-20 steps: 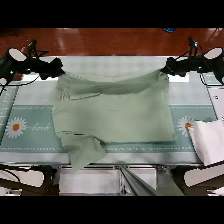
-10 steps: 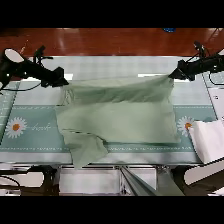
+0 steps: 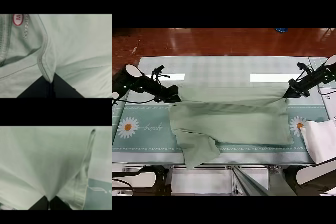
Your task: Fold the shirts.
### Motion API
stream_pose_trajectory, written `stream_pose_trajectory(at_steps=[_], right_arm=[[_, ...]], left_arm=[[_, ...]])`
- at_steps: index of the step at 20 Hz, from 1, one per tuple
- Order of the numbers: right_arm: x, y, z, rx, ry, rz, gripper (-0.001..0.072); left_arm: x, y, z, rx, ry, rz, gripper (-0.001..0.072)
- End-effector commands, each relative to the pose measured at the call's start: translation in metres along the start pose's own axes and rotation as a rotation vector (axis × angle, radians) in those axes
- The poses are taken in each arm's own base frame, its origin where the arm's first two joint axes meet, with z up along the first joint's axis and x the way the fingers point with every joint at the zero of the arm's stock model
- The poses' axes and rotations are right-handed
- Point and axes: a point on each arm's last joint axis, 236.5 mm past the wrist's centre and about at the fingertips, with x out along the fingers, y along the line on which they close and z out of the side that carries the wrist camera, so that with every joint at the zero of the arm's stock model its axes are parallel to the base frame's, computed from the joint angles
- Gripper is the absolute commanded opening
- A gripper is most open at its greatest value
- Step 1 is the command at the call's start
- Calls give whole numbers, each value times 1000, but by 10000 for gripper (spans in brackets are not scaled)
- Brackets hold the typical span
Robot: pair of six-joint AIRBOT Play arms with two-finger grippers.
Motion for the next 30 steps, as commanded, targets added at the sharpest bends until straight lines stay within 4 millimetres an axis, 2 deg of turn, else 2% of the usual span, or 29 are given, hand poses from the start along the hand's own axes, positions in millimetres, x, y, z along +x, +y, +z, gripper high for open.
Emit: stream_pose_trajectory(at_steps=[1, 2, 3, 4, 5, 7, 8, 10, 11, 12, 14, 17, 19, 21, 23, 26, 28, 30], right_arm=[[15, -8, 3, 22, -19, -1, 21], [18, -7, 7, 28, -38, 9, 36], [19, -9, 11, 41, -55, 6, 207], [19, -9, 11, 46, -58, 5, 411], [16, -9, 11, 45, -62, 2, 409], [-6, -16, 11, 58, -117, -17, 409], [-25, -25, 10, 63, -161, -46, 408], [-65, -46, 3, 105, -269, -119, 408], [-79, -54, -2, 147, -340, -130, 408], [-84, -57, -10, 183, -407, -119, 408], [-70, -52, -30, 214, -484, -68, 408], [-29, -17, -64, 189, -523, 78, 408], [-12, 4, -82, 181, -533, 175, 408], [-6, 15, -92, 179, -543, 217, 408], [-9, 18, -93, 179, -552, 229, 408], [-22, 18, -88, 230, -592, 293, 408], [-30, 0, -92, 280, -605, 290, 408], [-30, -37, -109, 372, -587, 222, 408]], left_arm=[[8, 8, 1, -2, 3, 20, 21], [12, 9, 2, -6, 6, 18, 30], [16, 10, 1, -13, 15, 19, 148], [19, 10, -4, -15, 40, 17, 476], [19, 11, -7, -15, 59, 17, 510], [2, 14, -11, -22, 83, 10, 510], [-12, 21, -12, -24, 82, 13, 510], [-42, 38, -15, -71, 27, 15, 510], [-55, 49, -19, -107, -16, 18, 510], [-63, 60, -29, -151, -57, 22, 510], [-60, 73, -65, -251, -84, -6, 510], [-35, 67, -124, -372, -73, -110, 510], [-21, 61, -151, -432, -56, -152, 510], [-6, 56, -174, -439, -15, -158, 510], [7, 47, -188, -435, 32, -177, 510], [20, 27, -194, -441, 55, -235, 510], [25, 16, -193, -415, 47, -262, 510], [30, 6, -189, -379, 35, -277, 505]])
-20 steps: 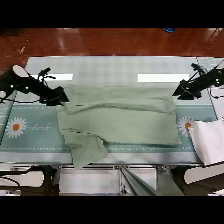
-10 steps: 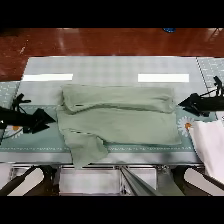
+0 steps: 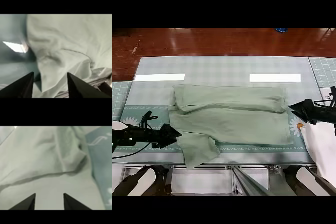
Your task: Fold the shirts.
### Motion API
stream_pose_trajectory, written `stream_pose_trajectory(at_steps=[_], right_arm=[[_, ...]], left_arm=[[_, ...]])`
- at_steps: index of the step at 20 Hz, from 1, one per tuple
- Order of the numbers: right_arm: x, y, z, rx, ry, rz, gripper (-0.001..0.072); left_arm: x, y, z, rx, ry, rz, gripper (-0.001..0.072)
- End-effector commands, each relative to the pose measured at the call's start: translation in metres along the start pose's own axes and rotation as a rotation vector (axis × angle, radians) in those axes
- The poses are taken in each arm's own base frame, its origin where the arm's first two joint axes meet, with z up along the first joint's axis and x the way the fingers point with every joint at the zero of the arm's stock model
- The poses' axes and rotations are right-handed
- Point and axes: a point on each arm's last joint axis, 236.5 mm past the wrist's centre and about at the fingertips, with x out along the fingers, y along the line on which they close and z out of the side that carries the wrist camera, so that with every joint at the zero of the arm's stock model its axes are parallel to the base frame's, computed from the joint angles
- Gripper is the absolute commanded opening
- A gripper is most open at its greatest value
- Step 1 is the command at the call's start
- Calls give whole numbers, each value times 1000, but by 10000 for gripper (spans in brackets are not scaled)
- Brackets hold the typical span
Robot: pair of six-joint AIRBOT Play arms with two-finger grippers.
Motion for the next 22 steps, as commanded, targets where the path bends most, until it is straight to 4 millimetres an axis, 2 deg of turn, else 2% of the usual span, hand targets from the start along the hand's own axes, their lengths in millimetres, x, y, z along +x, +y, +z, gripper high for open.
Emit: stream_pose_trajectory(at_steps=[1, 2, 3, 4, 6, 9, 10, 12, 14, 18, 20, 22], right_arm=[[-26, -52, -6, 114, 4, -116, 408], [-34, -73, -12, 165, 17, -182, 408], [-39, -90, -21, 213, 42, -249, 408], [-44, -102, -35, 233, 94, -310, 408], [-52, -112, -60, 283, 188, -375, 408], [-49, -104, -86, 237, 329, -393, 408], [-48, -105, -100, 201, 415, -429, 408], [-43, -105, -116, 147, 524, -463, 408], [-37, -104, -126, 124, 581, -470, 408], [-23, -117, -142, 156, 604, -484, 408], [-12, -120, -140, 171, 572, -467, 408], [4, -115, -126, 186, 497, -424, 408]], left_arm=[[14, -15, -5, 49, -1, -36, 409], [16, -16, -5, 73, -1, -29, 119], [18, -19, -6, 91, -1, -32, 20], [18, -22, -6, 99, -1, -44, 20], [17, -30, -5, 115, -6, -77, 20], [17, -32, -5, 111, -9, -85, 20], [17, -32, -5, 111, -9, -85, 20], [17, -32, -5, 111, -9, -85, 20], [17, -32, -5, 112, -9, -85, 20], [17, -32, -4, 112, -10, -85, 20], [17, -32, -4, 111, -13, -85, 20], [17, -32, -4, 111, -13, -85, 20]])
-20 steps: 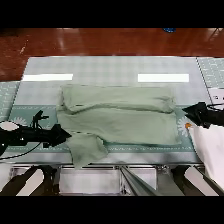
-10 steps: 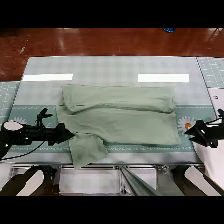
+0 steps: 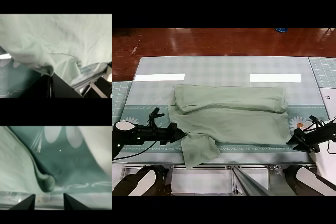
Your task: Fold the shirts.
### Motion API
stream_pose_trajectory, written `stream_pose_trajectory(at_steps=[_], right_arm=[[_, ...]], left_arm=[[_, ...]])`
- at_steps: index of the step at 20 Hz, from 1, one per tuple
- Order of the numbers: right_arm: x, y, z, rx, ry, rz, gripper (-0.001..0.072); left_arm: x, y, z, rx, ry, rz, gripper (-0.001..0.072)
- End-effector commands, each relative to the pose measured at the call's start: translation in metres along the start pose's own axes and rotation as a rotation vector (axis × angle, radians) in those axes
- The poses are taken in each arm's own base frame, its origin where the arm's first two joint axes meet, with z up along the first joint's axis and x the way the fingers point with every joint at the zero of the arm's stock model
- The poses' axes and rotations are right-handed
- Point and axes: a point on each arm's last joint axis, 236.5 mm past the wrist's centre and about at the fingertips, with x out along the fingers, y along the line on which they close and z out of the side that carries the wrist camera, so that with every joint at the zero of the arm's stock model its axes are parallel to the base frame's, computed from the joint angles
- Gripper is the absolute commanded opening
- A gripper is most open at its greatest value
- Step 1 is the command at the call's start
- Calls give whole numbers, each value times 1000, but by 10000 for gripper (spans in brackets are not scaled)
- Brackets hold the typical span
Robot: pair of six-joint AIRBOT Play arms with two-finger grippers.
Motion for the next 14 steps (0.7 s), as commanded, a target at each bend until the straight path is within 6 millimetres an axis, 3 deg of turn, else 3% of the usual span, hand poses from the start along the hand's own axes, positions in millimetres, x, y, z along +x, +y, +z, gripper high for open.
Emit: stream_pose_trajectory(at_steps=[1, 4, 6, 7, 9, 12, 14], right_arm=[[6, 18, 28, 25, -109, 83, 408], [1, 38, 48, 34, -193, 169, 408], [-2, 48, 51, 26, -206, 212, 351], [-3, 52, 51, 14, -209, 229, 278], [-5, 64, 47, -77, -203, 270, 22], [-14, 74, 41, -148, -179, 300, 20], [-30, 81, 51, -167, -217, 310, 20]], left_arm=[[0, 0, 0, 1, -2, 0, 20], [0, 0, 0, 0, -2, 0, 20], [0, 0, 0, 1, -2, 0, 21], [0, 0, 1, 2, -3, 0, 20], [-2, -1, 3, 5, -9, -1, 21], [-16, -20, 20, 63, -38, -15, 20], [-33, -42, 40, 128, -90, -25, 21]])
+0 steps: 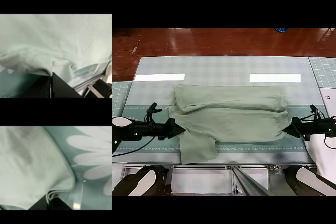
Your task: Fold the shirts.
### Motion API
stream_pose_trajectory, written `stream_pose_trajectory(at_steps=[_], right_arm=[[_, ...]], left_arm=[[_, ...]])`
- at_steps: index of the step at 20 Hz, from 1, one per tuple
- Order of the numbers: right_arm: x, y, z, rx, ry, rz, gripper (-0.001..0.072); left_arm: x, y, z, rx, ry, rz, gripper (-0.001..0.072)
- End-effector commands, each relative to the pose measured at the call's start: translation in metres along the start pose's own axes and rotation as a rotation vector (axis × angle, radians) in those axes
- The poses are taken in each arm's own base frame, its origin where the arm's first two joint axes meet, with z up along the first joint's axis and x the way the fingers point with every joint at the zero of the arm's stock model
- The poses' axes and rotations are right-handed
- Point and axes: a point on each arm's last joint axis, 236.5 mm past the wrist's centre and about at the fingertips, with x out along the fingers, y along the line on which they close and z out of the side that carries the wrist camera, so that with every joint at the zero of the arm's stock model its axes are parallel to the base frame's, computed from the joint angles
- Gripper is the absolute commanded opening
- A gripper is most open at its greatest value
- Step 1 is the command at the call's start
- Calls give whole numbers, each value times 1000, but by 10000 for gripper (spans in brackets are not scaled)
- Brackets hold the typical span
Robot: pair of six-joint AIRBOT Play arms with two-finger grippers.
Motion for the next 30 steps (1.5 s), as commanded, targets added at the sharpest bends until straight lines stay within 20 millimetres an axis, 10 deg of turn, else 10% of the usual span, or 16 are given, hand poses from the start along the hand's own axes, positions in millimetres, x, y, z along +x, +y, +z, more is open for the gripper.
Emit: stream_pose_trajectory(at_steps=[1, 6, 13, 18, 30], right_arm=[[-17, 28, 17, -62, -41, 73, 20], [-42, 91, 76, -235, -184, 93, 20], [-48, 130, 148, -252, -201, 120, 20], [-28, 135, 175, -255, -178, 124, 20], [-5, 127, 218, -161, -252, 162, 21]], left_arm=[[-24, -29, 35, 98, -81, -10, 20], [-33, -49, 101, 164, -107, 37, 20], [-27, -68, 195, 92, -98, 18, 20], [-22, -97, 239, 109, -75, -34, 20], [27, -87, 301, 34, -151, -80, 21]])
